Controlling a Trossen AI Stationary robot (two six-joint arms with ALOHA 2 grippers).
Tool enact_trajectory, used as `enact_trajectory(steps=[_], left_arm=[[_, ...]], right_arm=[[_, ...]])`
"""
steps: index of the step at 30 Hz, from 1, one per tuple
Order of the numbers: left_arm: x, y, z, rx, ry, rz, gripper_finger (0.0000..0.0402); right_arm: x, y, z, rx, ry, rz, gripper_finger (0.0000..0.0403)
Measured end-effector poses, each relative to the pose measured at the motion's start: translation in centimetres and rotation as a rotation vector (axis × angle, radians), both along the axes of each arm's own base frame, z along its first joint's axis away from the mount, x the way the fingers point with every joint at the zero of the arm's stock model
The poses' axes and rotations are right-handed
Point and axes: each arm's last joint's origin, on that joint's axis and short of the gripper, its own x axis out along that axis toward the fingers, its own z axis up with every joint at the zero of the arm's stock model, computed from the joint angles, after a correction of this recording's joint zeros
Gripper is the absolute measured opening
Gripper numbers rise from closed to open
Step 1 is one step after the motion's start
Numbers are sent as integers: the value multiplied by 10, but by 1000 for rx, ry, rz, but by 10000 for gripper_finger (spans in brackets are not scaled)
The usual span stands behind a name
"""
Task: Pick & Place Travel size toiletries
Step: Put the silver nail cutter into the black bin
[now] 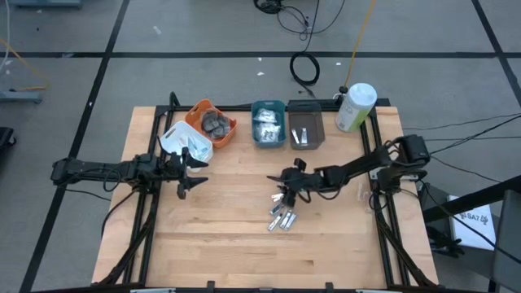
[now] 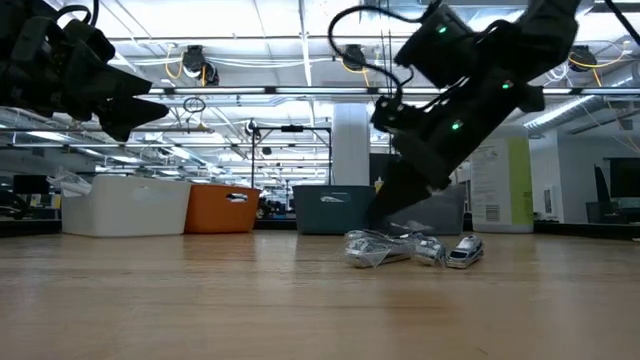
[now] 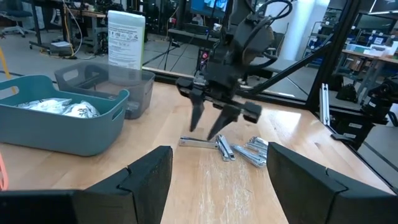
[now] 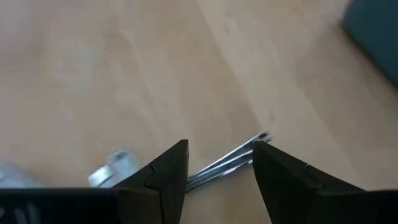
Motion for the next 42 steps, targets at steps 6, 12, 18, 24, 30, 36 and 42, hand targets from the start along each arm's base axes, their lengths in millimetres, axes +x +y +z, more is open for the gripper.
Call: enact_trajectory(steps=[6,12,18,24,30,36,42], left_arm=[[0,0,0,0,-1,0,255],[0,0,0,0,-1,0,255],[0,0,0,0,-2,0,255],[0,0,0,0,-1,0,255],[0,0,0,0,0,0,255],[0,0,0,0,-1,0,255],[0,0,0,0,-3,0,255]], right_arm=[[3,-8,-8,19,59,-65,167],[2,-6,-9,62,75,-37,166],[-6,-8,-14,52,183,-43,166],[-9,-10,-12,51,202,-44,166],[-17,-10,3,53,210,-38,166],[-21,-10,23,56,150,-29,166],[-24,-12,24,97,151,-95,166]])
